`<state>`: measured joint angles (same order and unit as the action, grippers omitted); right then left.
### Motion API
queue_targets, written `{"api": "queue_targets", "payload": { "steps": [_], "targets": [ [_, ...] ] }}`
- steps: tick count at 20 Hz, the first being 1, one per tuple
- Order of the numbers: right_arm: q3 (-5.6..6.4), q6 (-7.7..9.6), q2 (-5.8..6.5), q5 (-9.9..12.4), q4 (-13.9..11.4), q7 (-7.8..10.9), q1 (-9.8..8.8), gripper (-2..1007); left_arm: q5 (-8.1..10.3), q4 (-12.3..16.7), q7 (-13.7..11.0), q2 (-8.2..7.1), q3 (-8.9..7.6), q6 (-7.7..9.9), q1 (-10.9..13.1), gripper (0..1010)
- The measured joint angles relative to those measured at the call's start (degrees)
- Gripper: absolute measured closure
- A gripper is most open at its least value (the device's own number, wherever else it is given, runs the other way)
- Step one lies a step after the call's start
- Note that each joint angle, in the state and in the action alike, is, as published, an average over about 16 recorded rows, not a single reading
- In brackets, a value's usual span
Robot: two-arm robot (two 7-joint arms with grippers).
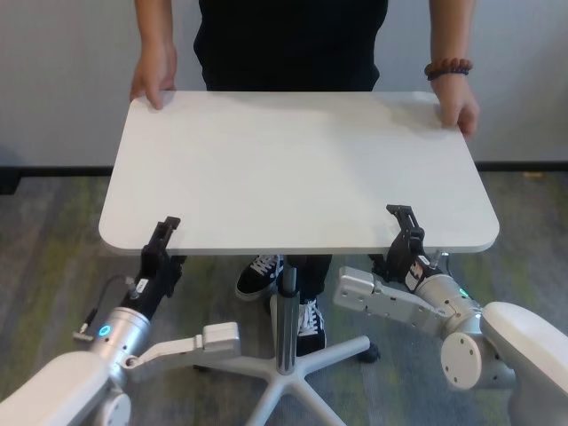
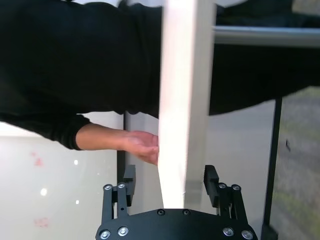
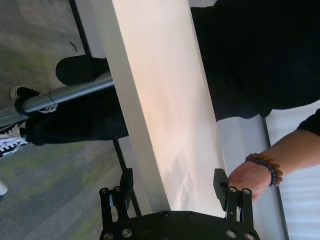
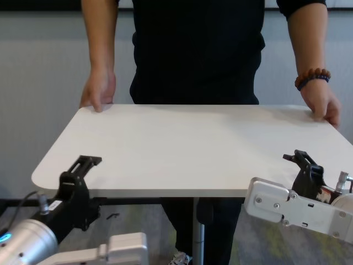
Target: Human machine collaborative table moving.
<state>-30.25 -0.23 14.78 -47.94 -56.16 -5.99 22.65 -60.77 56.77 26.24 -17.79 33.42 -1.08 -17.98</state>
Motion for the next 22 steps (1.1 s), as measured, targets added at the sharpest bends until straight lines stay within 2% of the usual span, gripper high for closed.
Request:
{"api": "queue_targets", "payload": {
  "steps": [4,8,10,12,13,15,19,22],
  "targets": [
    [0.13,0.76,0.78,0.13,-3.11,1.04,-2.06,12,2.19,3.98,-1.43,-1.76,-1.13,-1.32,2.68,90],
    [0.58,1.46,1.97,0.71,-7.86,2.37,-5.41,5,5.07,9.28,-3.44,-4.06,-2.75,-2.99,6.4,35],
    [1.09,1.28,2.63,1.63,-10.66,3.19,-7.48,5,6.97,12.12,-4.81,-5.22,-3.78,-4.1,8.51,19],
    [1.85,0.38,3.22,3.35,-13.4,4.15,-9.65,5,9.61,14.75,-6.59,-6.18,-4.97,-5.55,10.58,11],
    [2.33,-0.51,3.44,4.73,-14.62,4.9,-10.69,4,11.15,15.97,-7.59,-6.59,-5.58,-6.38,11.57,8],
    [3.38,-2.98,3.67,8.29,-16.56,6.64,-12.47,4,15.35,18.36,-10.0,-7.22,-6.91,-8.65,13.56,7],
    [5.64,-9.83,3.34,17.75,-18.94,10.67,-14.83,4,25.93,22.6,-15.33,-7.73,-9.62,-13.66,17.09,7],
    [7.22,-15.12,2.59,25.05,-19.69,13.62,-15.65,4,34.24,25.03,-19.04,-7.55,-11.59,-17.15,19.13,7]
  ]
}}
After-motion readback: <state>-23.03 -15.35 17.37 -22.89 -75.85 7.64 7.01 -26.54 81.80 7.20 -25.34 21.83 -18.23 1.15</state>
